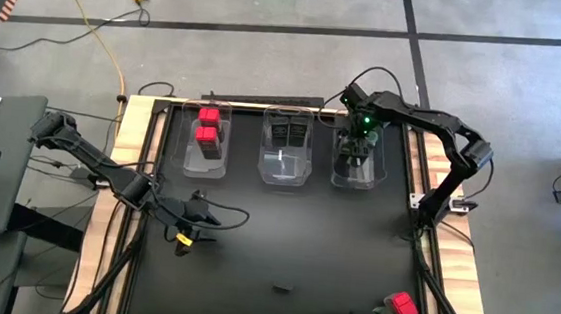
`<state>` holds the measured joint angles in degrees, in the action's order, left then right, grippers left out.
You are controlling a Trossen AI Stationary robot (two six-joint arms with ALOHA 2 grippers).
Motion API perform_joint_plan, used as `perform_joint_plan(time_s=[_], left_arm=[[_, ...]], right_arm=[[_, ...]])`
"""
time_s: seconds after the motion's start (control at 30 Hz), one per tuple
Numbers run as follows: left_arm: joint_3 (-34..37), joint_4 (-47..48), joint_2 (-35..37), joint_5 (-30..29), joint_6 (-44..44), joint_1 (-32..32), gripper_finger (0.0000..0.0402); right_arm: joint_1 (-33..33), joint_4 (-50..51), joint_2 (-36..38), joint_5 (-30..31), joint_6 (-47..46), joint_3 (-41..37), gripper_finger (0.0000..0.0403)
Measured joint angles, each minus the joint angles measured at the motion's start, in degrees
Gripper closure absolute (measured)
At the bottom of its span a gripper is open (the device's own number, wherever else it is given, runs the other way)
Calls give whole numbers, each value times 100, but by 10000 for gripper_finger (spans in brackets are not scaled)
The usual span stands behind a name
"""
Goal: Sort spices by type
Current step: Put the green seasoning bottle into the right transparent bin
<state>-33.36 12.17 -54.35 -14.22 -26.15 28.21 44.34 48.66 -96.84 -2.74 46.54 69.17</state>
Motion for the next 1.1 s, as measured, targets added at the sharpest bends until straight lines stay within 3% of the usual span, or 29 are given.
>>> perform_joint_plan(time_s=[0.37,1.1], left_arm=[[0,-1,0,-11,0,-1,207],[0,-1,0,-15,0,-2,207]], right_arm=[[0,47,9,0,0,11,107],[7,1300,15,-1,-13,877,107]])
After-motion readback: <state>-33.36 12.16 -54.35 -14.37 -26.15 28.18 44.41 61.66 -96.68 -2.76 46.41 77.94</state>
